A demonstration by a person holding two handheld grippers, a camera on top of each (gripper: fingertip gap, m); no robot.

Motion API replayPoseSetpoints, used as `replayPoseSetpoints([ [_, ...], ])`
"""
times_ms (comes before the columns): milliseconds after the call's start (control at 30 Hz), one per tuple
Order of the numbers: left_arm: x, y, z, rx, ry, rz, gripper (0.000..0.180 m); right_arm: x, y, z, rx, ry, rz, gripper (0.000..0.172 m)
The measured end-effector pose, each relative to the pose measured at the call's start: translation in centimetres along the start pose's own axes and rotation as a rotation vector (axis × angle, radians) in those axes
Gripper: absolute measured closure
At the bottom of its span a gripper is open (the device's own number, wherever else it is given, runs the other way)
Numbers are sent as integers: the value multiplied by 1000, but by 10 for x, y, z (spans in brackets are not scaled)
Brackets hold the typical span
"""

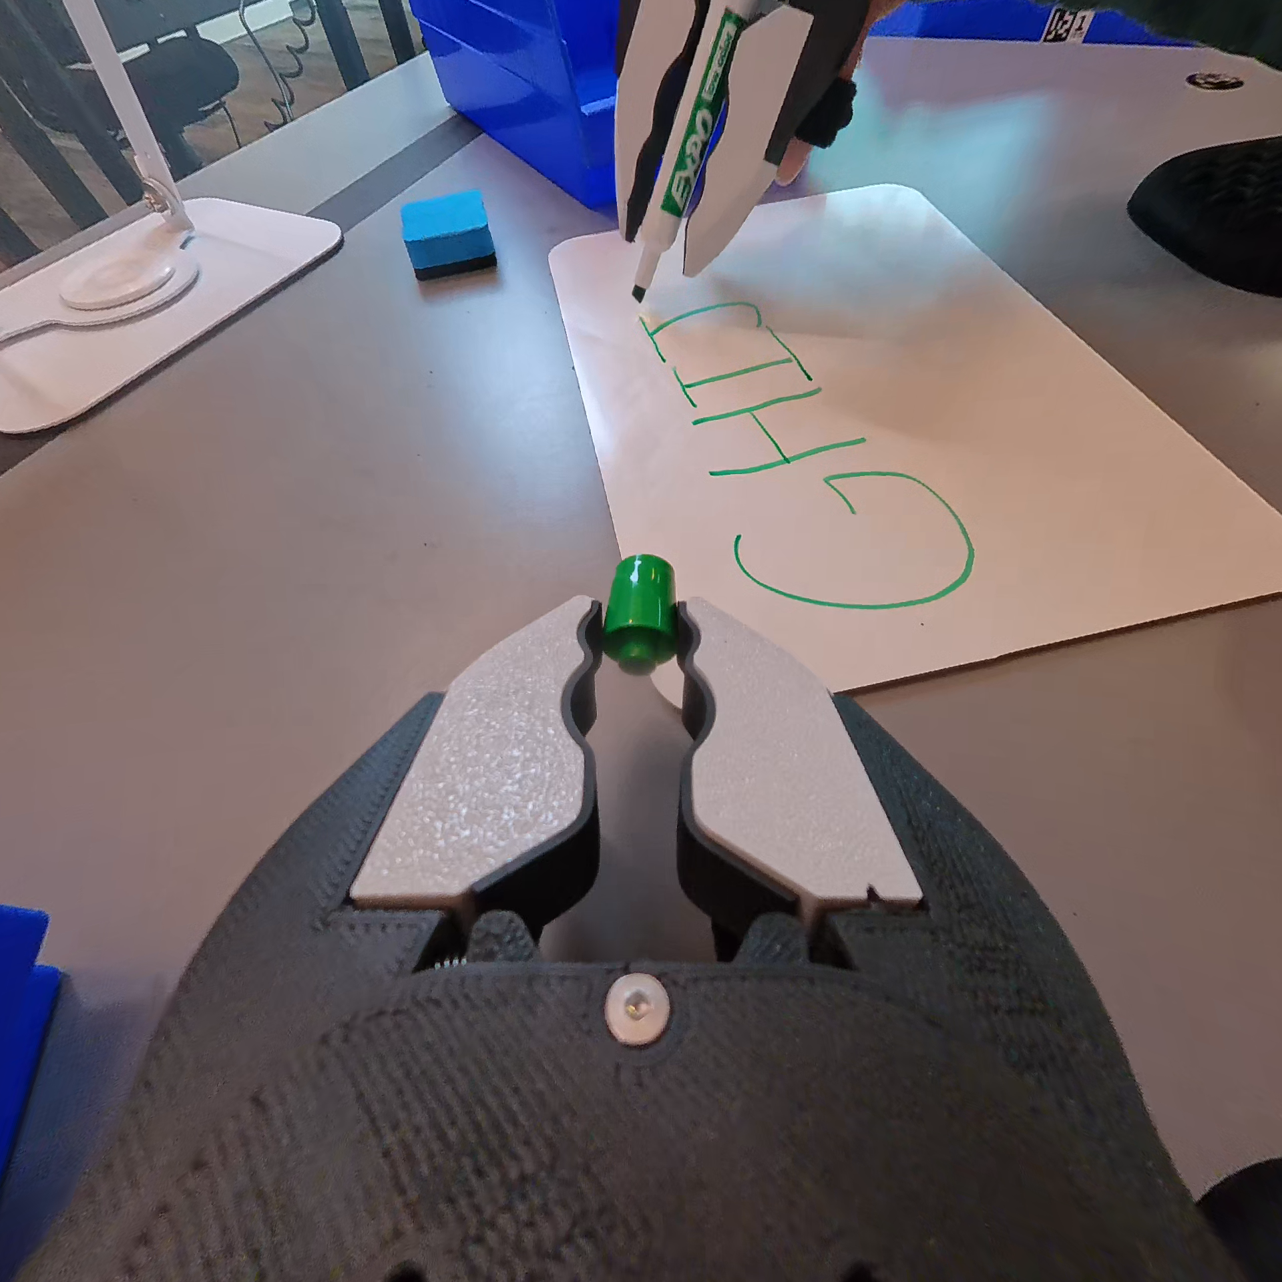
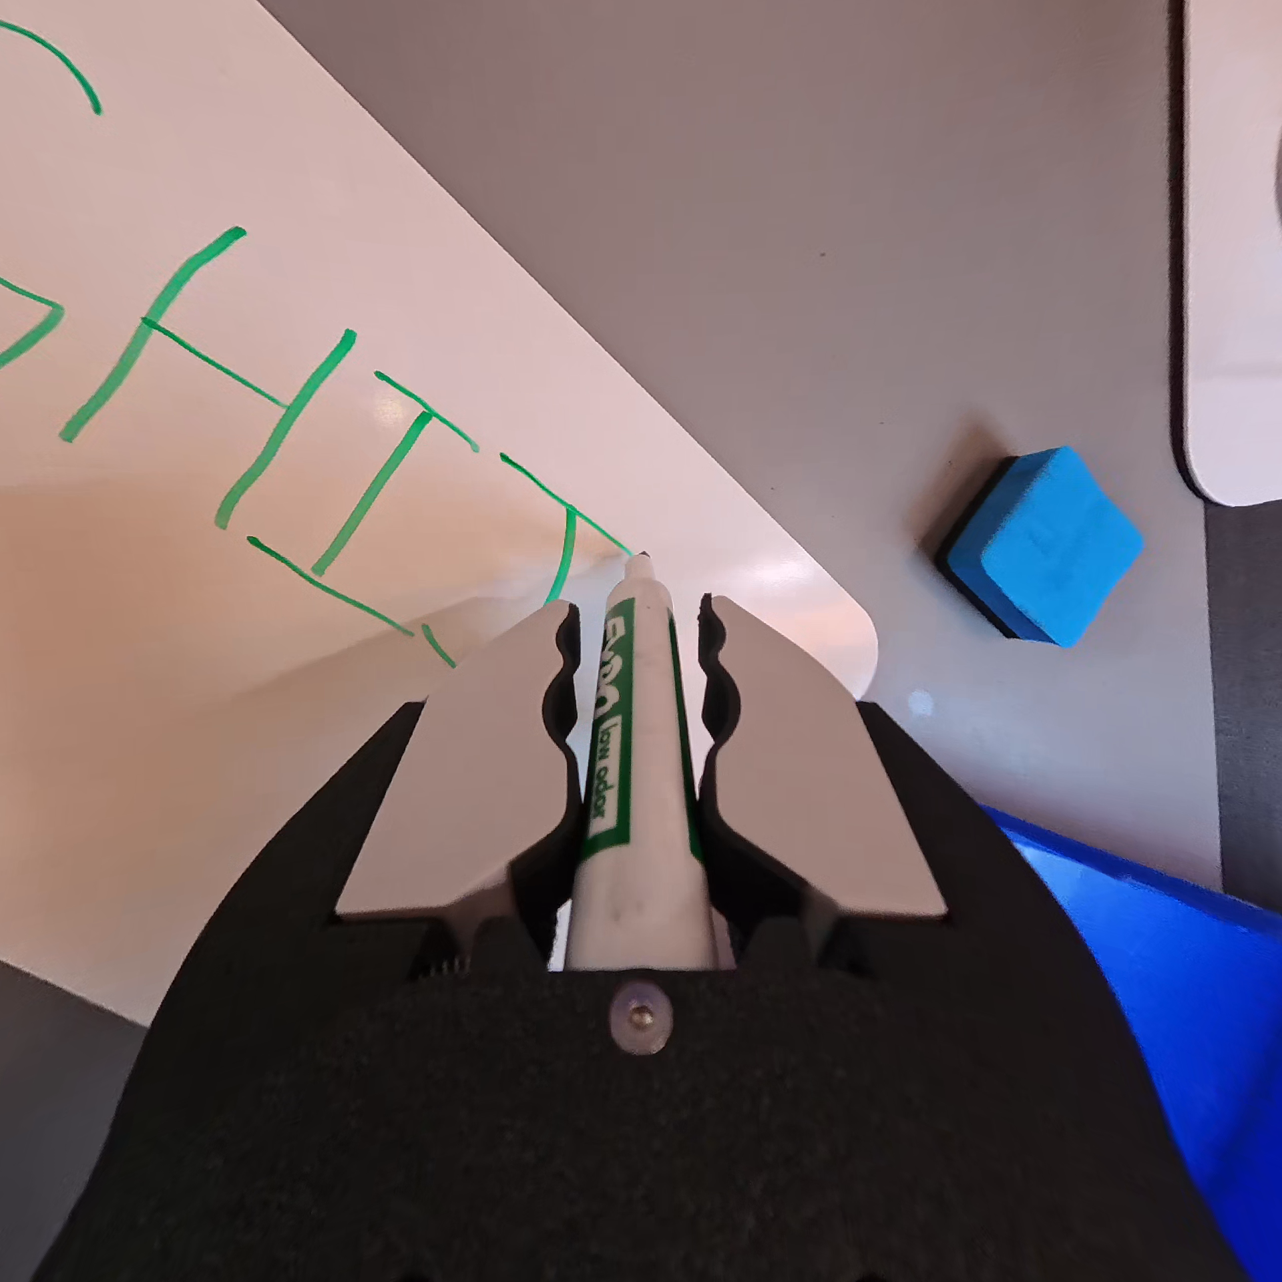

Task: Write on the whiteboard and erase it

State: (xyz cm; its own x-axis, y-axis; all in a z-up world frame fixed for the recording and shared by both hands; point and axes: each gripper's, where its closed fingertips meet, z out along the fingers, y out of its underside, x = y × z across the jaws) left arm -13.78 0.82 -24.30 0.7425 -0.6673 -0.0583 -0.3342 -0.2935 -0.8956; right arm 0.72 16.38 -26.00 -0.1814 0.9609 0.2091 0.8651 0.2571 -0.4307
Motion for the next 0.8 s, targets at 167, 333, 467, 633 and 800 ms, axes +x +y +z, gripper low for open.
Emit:
replayPoseSetpoints([
  [167,0,1,1,-4,2,-2,160,7,11,-7,-9,26,2,137],
  [333,-1,1,1,-3,-1,-4,160,9,9,-4,-10,27,-4,137],
  [467,-1,1,1,-4,-1,-4,160,11,12,2,-47,21,-17,137],
  [633,-2,1,0,-2,-2,-5,160,5,20,-3,-85,-6,-30,137],
  [800,-1,2,1,-6,0,0,160,-14,38,-17,-123,-43,-34,137],
])
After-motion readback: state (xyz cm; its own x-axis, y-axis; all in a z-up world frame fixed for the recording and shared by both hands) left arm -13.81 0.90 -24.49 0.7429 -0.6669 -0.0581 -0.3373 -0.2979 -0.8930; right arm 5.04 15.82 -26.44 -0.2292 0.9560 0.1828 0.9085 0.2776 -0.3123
